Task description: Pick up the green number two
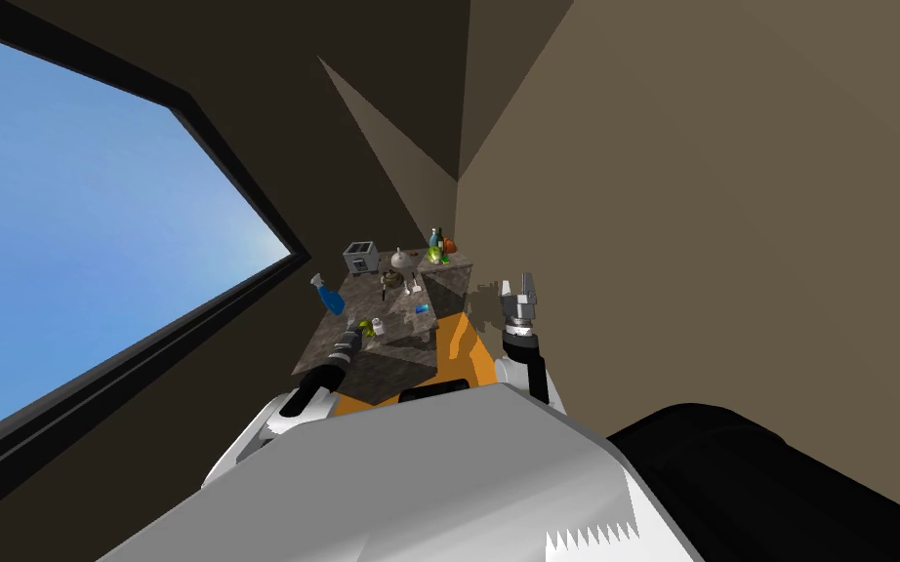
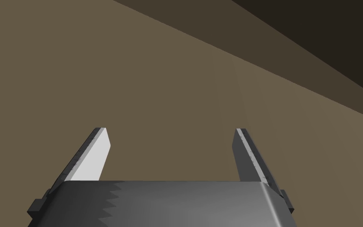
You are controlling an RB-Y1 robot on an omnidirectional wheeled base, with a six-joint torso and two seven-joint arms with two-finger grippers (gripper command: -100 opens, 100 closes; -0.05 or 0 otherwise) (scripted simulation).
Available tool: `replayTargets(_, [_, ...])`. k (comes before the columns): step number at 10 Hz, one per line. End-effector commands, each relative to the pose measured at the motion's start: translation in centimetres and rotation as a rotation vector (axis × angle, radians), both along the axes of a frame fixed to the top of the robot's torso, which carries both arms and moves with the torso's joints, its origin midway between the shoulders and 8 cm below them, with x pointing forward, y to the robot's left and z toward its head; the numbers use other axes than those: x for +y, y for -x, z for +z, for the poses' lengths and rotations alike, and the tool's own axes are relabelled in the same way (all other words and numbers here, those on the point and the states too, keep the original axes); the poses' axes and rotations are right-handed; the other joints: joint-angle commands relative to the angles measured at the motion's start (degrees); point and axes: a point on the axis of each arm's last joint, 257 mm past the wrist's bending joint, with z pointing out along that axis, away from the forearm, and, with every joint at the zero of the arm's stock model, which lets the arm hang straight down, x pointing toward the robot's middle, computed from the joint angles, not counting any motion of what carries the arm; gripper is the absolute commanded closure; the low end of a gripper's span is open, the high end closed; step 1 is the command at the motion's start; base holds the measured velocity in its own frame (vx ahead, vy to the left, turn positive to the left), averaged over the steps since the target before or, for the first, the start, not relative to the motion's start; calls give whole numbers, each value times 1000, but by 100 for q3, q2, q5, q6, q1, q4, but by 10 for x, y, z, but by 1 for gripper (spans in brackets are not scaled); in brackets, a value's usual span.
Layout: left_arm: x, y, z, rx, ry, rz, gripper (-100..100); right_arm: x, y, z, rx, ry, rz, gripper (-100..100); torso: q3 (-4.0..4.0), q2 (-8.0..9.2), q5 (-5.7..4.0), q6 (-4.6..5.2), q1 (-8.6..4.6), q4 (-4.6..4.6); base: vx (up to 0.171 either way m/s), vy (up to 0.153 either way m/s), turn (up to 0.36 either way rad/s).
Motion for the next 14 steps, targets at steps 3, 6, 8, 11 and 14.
replayTargets(3, [13,-29,9,9,15,33,-100,0,0,0,0,0,0,0,13,22,-1,0,-6,6,-120,-16,-41])
replayTargets(6, [23,-51,16,19,28,60,-100,0,0,0,0,0,0,0,22,37,-1,-1,-3,9,-130,-16,-42])
replayTargets(8, [37,-69,17,46,45,99,-100,0,0,0,0,0,0,0,10,15,-2,0,-6,4,-98,-26,-51])
replayTargets(11, [41,-88,29,45,55,115,-100,0,0,0,0,0,0,0,11,17,-1,-1,-6,4,-89,-17,-36])
replayTargets(14, [57,-107,30,87,79,166,-100,0,0,0,0,0,0,0,7,9,0,-3,1,3,-81,-4,-46])
